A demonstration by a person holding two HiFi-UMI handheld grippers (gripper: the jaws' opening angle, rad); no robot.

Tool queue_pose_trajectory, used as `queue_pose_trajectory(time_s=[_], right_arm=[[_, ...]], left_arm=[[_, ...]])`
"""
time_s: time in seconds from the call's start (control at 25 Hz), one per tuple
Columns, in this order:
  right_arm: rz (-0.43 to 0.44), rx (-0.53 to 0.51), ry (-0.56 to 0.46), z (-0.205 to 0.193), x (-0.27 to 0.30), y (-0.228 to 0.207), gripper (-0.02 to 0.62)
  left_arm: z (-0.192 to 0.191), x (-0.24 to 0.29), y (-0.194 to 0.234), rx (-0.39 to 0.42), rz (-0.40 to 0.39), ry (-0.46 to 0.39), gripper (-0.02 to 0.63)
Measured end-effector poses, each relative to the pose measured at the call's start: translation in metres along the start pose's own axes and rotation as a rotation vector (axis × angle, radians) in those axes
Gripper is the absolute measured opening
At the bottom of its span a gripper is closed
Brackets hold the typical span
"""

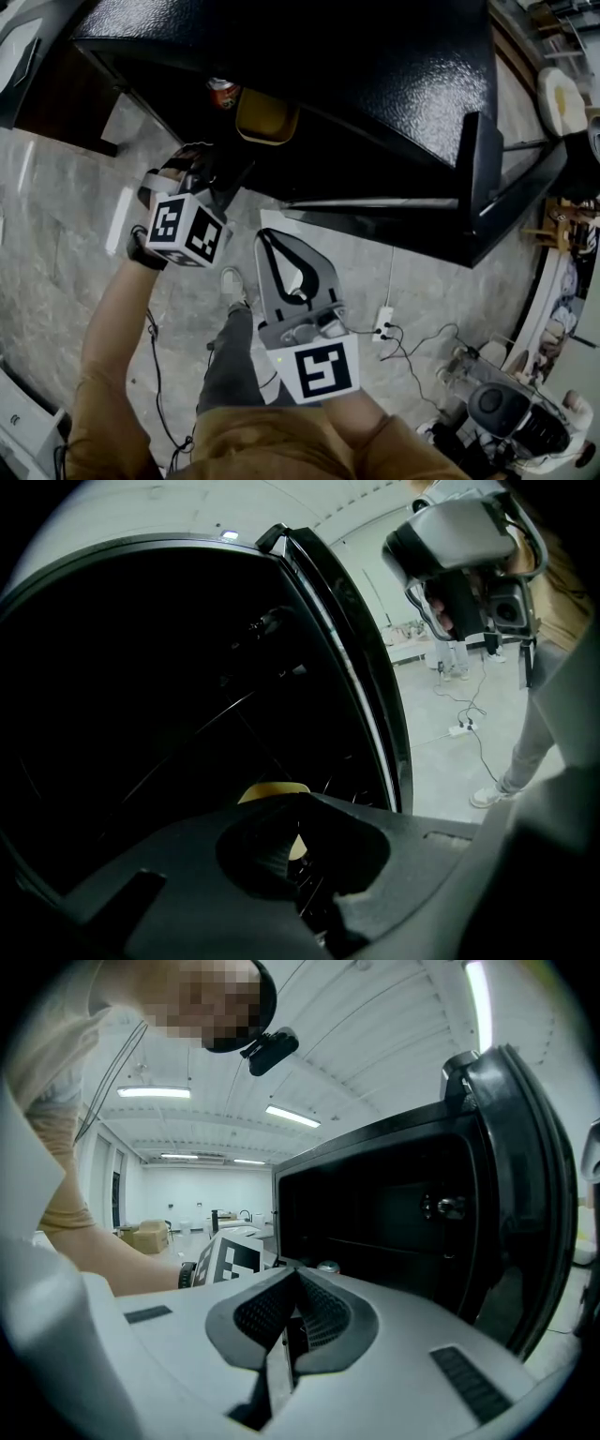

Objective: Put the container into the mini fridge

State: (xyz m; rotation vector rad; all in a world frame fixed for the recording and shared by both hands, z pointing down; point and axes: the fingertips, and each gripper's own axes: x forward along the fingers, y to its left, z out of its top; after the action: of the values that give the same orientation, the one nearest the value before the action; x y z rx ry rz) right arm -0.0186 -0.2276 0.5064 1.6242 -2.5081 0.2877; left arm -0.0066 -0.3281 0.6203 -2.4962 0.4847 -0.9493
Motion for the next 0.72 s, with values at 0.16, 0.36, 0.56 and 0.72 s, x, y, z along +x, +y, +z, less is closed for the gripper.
queue_pose_trajectory(time_s=[0.16, 0.36, 0.56, 0.72], right_arm=[[0.008, -0.004, -0.006, 0.002, -0.003, 0.003, 0.002], [0.014, -0.013, -0.006, 0.004, -0.01, 0.001, 0.002], [0.011, -0.017, -0.011, 0.007, -0.018, 0.001, 0.002], [-0.009, -0.026, -0.013, 0.01, -0.026, -0.008, 0.002]], left_arm=[[0.005, -0.007, -0.001, -0.029, 0.019, -0.017, 0.002], [0.008, -0.024, -0.008, -0.048, 0.049, -0.033, 0.002], [0.013, -0.042, -0.011, -0.103, 0.082, -0.045, 0.002], [0.017, -0.052, -0.014, -0.151, 0.107, -0.049, 0.002]])
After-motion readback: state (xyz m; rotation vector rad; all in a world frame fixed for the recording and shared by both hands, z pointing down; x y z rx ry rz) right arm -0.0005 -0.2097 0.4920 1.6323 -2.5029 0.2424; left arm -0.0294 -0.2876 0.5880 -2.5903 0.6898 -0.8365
